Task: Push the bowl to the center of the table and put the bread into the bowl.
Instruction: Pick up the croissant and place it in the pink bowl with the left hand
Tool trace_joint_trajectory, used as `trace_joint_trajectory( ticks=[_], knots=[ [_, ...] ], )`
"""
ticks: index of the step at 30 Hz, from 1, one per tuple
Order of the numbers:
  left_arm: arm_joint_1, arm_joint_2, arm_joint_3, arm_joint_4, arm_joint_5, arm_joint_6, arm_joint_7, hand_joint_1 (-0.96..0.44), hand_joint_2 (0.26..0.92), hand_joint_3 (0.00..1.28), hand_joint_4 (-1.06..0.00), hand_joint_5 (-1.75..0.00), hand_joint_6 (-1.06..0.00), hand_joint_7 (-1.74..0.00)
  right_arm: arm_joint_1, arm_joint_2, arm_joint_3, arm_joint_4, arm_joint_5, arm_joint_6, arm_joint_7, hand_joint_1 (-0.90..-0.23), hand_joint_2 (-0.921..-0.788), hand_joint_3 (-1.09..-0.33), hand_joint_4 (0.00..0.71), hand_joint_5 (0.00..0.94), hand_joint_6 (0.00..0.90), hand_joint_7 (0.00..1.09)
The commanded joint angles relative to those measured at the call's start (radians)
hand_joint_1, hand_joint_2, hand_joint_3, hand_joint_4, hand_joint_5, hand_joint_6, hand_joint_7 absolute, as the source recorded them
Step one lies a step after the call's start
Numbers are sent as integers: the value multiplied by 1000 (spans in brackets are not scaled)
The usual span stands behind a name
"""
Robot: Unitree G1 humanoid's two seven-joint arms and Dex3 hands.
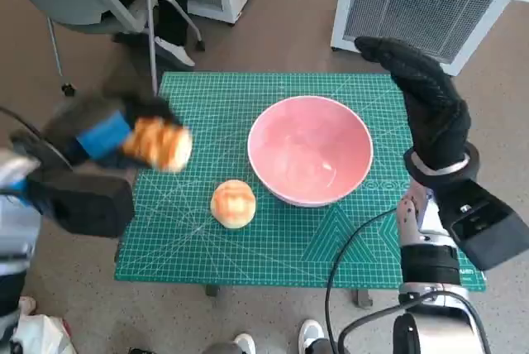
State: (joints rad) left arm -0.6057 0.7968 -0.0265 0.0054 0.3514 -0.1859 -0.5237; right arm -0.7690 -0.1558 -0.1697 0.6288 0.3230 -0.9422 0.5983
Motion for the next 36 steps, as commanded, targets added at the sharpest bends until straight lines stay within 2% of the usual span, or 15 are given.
trace_joint_trajectory(
  ticks=[1,8,14,19,28,35,36],
  knots=[
    [-95,-75,-48,-4,12,-44,46,2,921,71,-690,-1121,-618,-1215,28,-9,0,-16,23,26,3,-587,-921,-720,272,0,286,159],
    [-243,-190,-154,109,68,-111,86,1,920,65,-682,-1137,-636,-1189,40,-3,3,-45,30,39,-4,-591,-921,-719,272,0,283,167],
    [-375,-302,-250,333,115,-211,129,1,920,67,-663,-1095,-656,-1226,51,0,4,-68,14,43,-23,-597,-921,-717,273,1,281,173],
    [-456,-382,-316,503,166,-221,151,1,921,94,-602,-1119,-660,-1258,64,-1,9,-92,2,47,-40,-598,-921,-717,274,1,277,178],
    [-534,-471,-382,760,211,-257,195,1,920,74,-710,-1118,-590,-1225,93,-15,13,-134,-17,56,-68,-594,-921,-720,274,1,271,186],
    [-565,-520,-416,911,234,-258,215,0,920,77,-712,-1110,-582,-1239,107,-30,9,-158,-33,64,-86,-587,-921,-724,274,0,264,196],
    [-568,-525,-418,926,233,-253,208,0,921,121,-677,-1153,-516,-1294,110,-32,9,-162,-34,65,-89,-587,-921,-724,274,0,263,197]
  ],
)
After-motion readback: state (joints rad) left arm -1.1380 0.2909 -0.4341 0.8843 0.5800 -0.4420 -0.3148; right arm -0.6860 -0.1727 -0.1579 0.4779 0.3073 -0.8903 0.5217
